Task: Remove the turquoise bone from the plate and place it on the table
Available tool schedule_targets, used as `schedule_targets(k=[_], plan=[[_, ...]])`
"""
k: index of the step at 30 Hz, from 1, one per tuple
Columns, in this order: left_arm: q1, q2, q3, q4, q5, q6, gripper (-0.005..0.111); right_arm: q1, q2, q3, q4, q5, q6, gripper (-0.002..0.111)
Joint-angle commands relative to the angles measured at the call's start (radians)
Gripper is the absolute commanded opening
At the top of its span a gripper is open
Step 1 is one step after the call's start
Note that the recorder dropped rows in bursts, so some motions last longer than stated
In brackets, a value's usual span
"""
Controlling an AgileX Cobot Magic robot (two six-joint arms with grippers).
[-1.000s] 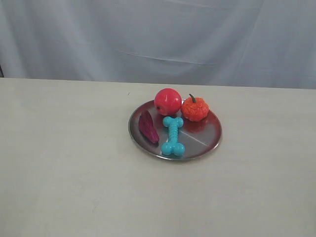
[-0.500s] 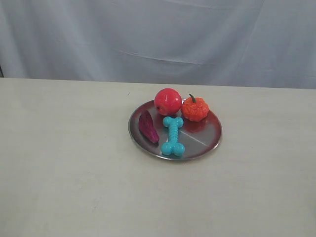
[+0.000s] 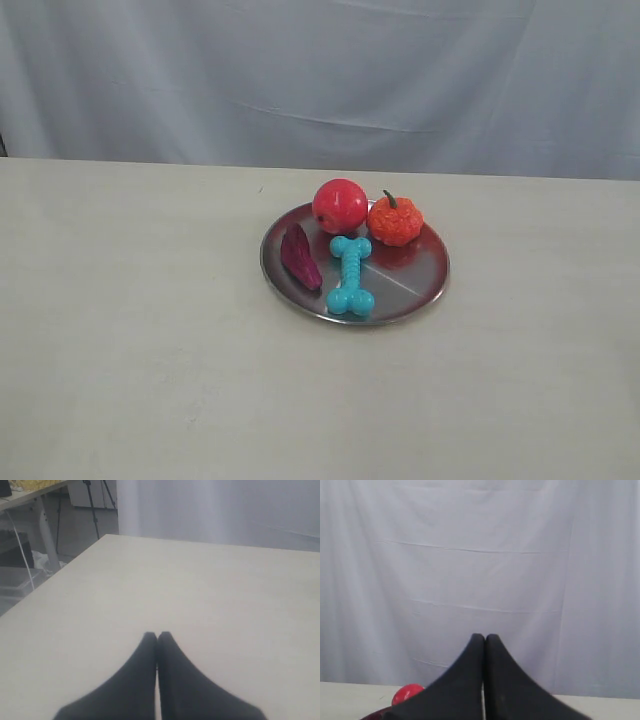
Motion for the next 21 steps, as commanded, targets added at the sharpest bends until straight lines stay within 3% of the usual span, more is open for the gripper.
schedule_targets(k=[1,3,8,12,17,21], plan=[[0.002,-0.001,0.003,0.0,-0.005,-0.004,0.0,0.004,-0.005,0.003,0.002,-0.061,0.027,0.0],[0.002,-0.001,0.003,0.0,-0.005,-0.004,0.0,0.004,-0.005,0.003,0.002,-0.144,0.086,0.0],[0.002,-0.001,0.003,0.0,-0.005,-0.004,0.0,0.004,-0.005,0.003,0.002,-0.344,0.455,0.0],[0.002,-0.001,0.003,0.0,-0.005,-0.004,0.0,0.004,-0.005,0.0,0.006,-0.423,0.504,0.0],[0.002,-0.001,0.003,0.0,-0.005,-0.004,0.0,0.004,-0.001,-0.185,0.006,-0.065,0.512,0.0],[0.002,-0.001,0.003,0.0,-0.005,-0.004,0.0,0.025,0.139,-0.348,0.002,0.113,0.509,0.0]])
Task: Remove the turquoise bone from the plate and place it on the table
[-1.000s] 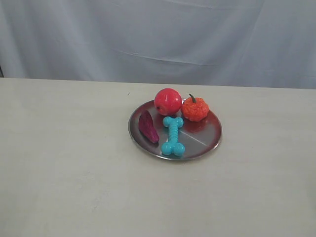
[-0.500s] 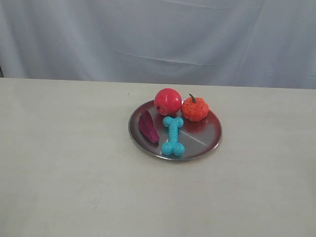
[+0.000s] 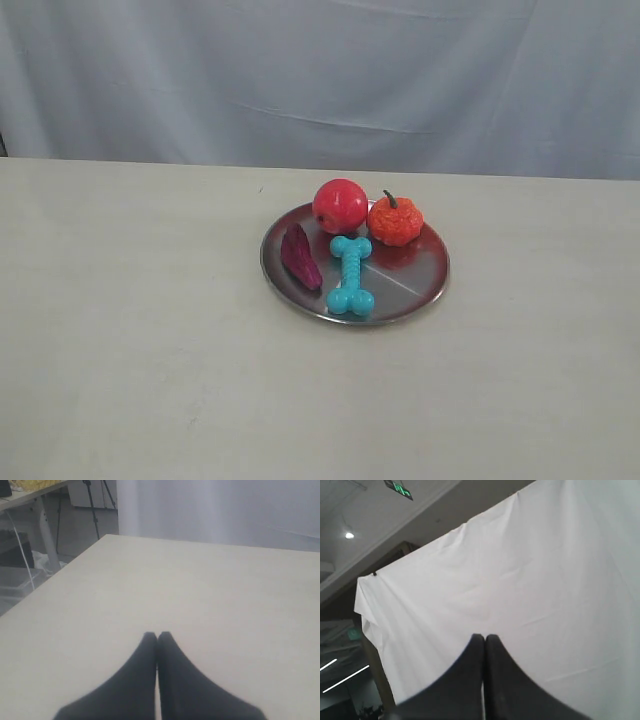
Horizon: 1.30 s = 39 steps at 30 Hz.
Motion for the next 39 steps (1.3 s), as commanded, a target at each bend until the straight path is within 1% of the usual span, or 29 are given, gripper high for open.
schedule_targets(k=[1,4,7,8,11,13,17,19,23,28,33,35,37,39], plan=[[0.002,-0.001,0.003,0.0,-0.005,-0.004,0.0,0.037,0.151,-0.181,-0.007,0.216,0.002,0.0],[0.002,-0.001,0.003,0.0,-0.005,-0.004,0.0,0.094,0.303,-0.318,-0.007,0.329,-0.047,0.0],[0.002,-0.001,0.003,0.0,-0.005,-0.004,0.0,0.183,0.47,-0.475,-0.007,0.473,-0.154,0.0],[0.002,-0.001,0.003,0.0,-0.005,-0.004,0.0,0.224,0.543,-0.548,-0.007,0.546,-0.193,0.0],[0.002,-0.001,0.003,0.0,-0.005,-0.004,0.0,0.312,0.719,-0.718,-0.007,0.703,-0.268,0.0],[0.002,-0.001,0.003,0.0,-0.005,-0.004,0.0,0.348,0.811,-0.824,-0.007,0.783,-0.328,0.0],[0.002,-0.001,0.003,0.0,-0.005,-0.004,0.0,0.36,1.029,-1.071,-0.007,0.983,-0.392,0.0],[0.002,-0.001,0.003,0.0,-0.005,-0.004,0.0,0.36,1.118,-1.163,-0.007,1.066,-0.413,0.0],[0.002,-0.001,0.003,0.0,-0.005,-0.004,0.0,0.36,1.291,-1.353,-0.007,1.188,-0.466,0.0],[0.002,-0.001,0.003,0.0,-0.005,-0.004,0.0,0.36,1.463,-1.504,-0.007,1.27,-0.477,0.0],[0.002,-0.001,0.003,0.0,-0.005,-0.004,0.0,0.36,1.636,-1.602,-0.003,1.362,-0.477,0.0],[0.002,-0.001,0.003,0.0,-0.005,-0.004,0.0,0.36,1.701,-1.621,-0.003,1.382,-0.479,0.005],[0.002,-0.001,0.003,0.0,-0.005,-0.004,0.0,0.36,1.751,-1.62,-0.003,1.383,-0.479,0.017],[0.002,-0.001,0.003,0.0,-0.005,-0.004,0.0,0.361,1.804,-1.62,0.009,1.376,-0.497,0.034]])
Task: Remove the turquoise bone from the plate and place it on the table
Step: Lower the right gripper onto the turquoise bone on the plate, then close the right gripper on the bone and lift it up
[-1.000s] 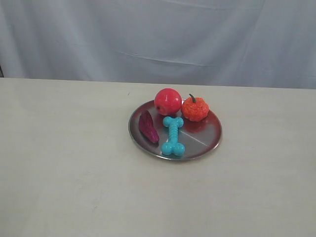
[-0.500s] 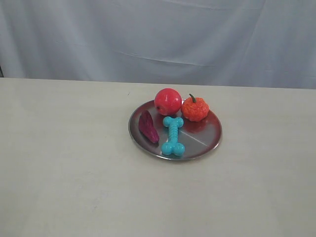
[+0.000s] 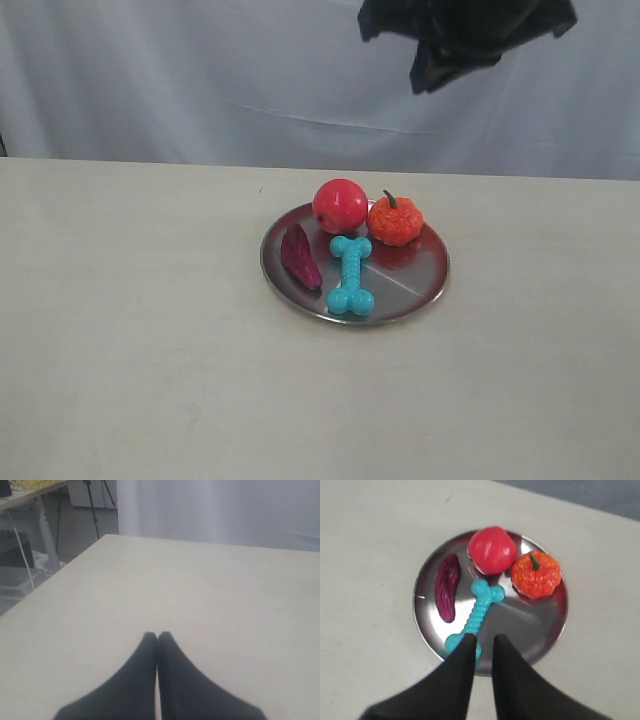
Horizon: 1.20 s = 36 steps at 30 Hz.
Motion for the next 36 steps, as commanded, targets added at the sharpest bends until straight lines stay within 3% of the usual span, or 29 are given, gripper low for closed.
schedule_targets(k=[1,3,6,31,36], plan=[[0.002,-0.001,0.003,0.0,-0.005,-0.004,0.0,0.006,0.109,-0.011,0.016,0.011,-0.029,0.043],[0.002,-0.001,0.003,0.0,-0.005,-0.004,0.0,0.006,0.157,-0.011,0.037,0.001,-0.034,0.056],[0.002,-0.001,0.003,0.0,-0.005,-0.004,0.0,0.006,0.221,-0.011,0.071,-0.024,-0.034,0.06],[0.002,-0.001,0.003,0.0,-0.005,-0.004,0.0,0.011,0.576,-0.011,0.127,-0.304,-0.027,0.06],[0.002,-0.001,0.003,0.0,-0.005,-0.004,0.0,0.011,0.598,-0.011,0.127,-0.316,-0.027,0.048]])
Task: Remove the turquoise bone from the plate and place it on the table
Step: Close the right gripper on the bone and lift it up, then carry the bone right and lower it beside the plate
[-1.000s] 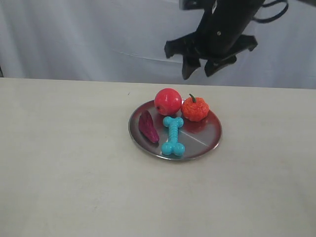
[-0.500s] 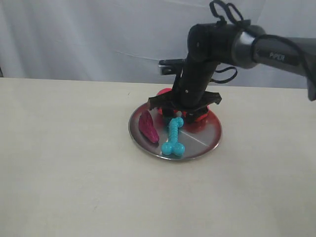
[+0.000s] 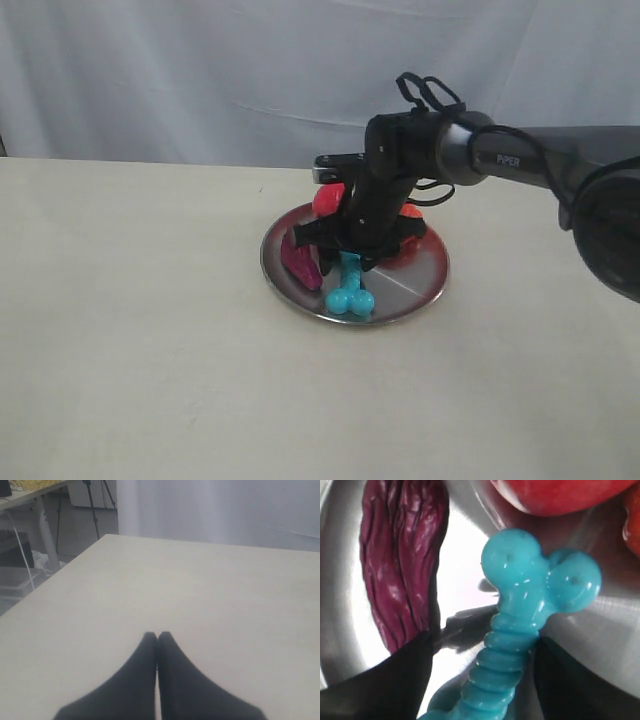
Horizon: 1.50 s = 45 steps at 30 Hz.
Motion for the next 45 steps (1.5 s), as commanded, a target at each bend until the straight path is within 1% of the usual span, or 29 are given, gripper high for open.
schedule_targets(k=[1,4,8,9,11,16,22,25,28,29,31,35,37,40,42,43,44,45], plan=[[0.002,-0.001,0.003,0.0,-0.005,-0.004,0.0,0.0,0.015,-0.008,-0.001,-0.015,0.003,0.045],[0.002,-0.001,0.003,0.0,-0.005,-0.004,0.0,0.0,0.018,-0.008,-0.004,-0.017,0.0,0.035],[0.002,-0.001,0.003,0.0,-0.005,-0.004,0.0,0.0,0.018,-0.008,-0.004,-0.015,-0.002,0.015],[0.002,-0.001,0.003,0.0,-0.005,-0.004,0.0,0.0,0.018,-0.008,-0.004,-0.015,-0.002,0.008],[0.002,-0.001,0.003,0.0,-0.005,-0.004,0.0,0.0,0.018,-0.008,-0.004,-0.015,-0.002,0.0],[0.002,-0.001,0.003,0.0,-0.005,-0.004,0.0,0.008,0.001,-0.008,-0.004,-0.007,-0.002,0.0],[0.002,-0.001,0.003,0.0,-0.005,-0.004,0.0,0.021,-0.113,-0.008,0.001,0.062,-0.002,0.0],[0.002,-0.001,0.003,0.0,-0.005,-0.004,0.0,0.024,-0.204,-0.008,0.001,0.122,0.009,0.0],[0.002,-0.001,0.003,0.0,-0.005,-0.004,0.0,0.018,-0.373,-0.008,-0.009,0.146,0.028,0.0],[0.002,-0.001,0.003,0.0,-0.005,-0.004,0.0,0.018,-0.407,-0.008,-0.026,0.149,0.041,0.0],[0.002,-0.001,0.003,0.0,-0.005,-0.004,0.0,0.018,-0.495,-0.008,-0.118,0.18,0.087,0.0],[0.002,-0.001,0.003,0.0,-0.005,-0.004,0.0,0.018,-0.619,-0.008,-0.326,0.338,0.16,0.0],[0.002,-0.001,0.003,0.0,-0.005,-0.004,0.0,-0.017,-0.65,-0.008,-0.343,0.381,0.161,0.0],[0.002,-0.001,0.003,0.0,-0.005,-0.004,0.0,-0.119,-0.672,0.0,-0.285,0.405,0.136,0.0],[0.002,-0.001,0.003,0.0,-0.005,-0.004,0.0,-0.172,-0.679,0.04,-0.281,0.405,0.13,0.0],[0.002,-0.001,0.003,0.0,-0.005,-0.004,0.0,-0.21,-0.679,0.095,-0.281,0.405,0.121,0.0],[0.002,-0.001,0.003,0.0,-0.005,-0.004,0.0,-0.224,-0.679,0.123,-0.281,0.39,0.116,0.0],[0.002,-0.001,0.003,0.0,-0.005,-0.004,0.0,-0.251,-0.679,0.208,-0.277,0.322,0.113,0.0]])
